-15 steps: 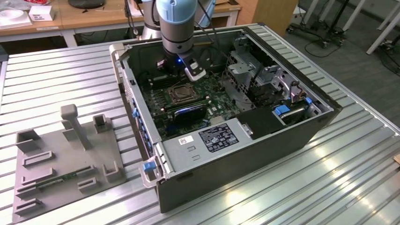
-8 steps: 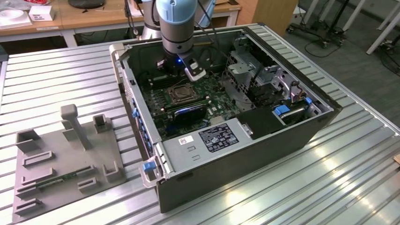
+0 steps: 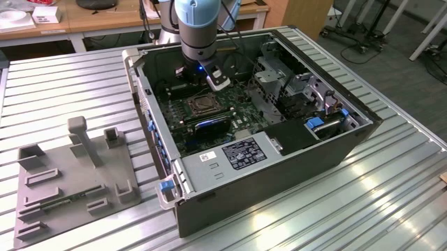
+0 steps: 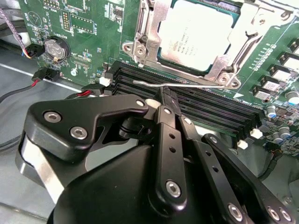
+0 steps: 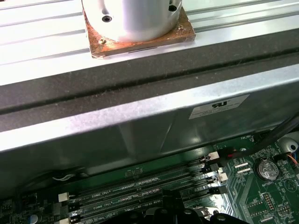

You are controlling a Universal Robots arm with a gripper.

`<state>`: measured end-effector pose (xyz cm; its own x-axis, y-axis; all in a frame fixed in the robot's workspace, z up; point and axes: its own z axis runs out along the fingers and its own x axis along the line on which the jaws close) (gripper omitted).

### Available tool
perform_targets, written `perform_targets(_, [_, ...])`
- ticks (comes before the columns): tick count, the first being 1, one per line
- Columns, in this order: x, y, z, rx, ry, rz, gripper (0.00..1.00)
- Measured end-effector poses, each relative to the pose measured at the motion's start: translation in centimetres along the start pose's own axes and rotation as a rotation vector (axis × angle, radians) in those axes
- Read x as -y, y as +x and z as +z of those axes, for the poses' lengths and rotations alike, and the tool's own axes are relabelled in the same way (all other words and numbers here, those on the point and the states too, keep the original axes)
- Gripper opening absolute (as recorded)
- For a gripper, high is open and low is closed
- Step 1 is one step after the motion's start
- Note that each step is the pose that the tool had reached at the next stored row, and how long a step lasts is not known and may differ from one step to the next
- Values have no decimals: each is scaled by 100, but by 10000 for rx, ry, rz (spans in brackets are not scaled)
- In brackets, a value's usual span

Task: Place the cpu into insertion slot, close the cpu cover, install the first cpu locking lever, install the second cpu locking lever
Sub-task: 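Install the first cpu locking lever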

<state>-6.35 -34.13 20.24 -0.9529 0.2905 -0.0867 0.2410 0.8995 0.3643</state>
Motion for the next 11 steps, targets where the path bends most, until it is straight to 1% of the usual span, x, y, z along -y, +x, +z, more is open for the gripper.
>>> perform_targets(11, [16, 6, -8, 3, -5, -1, 11])
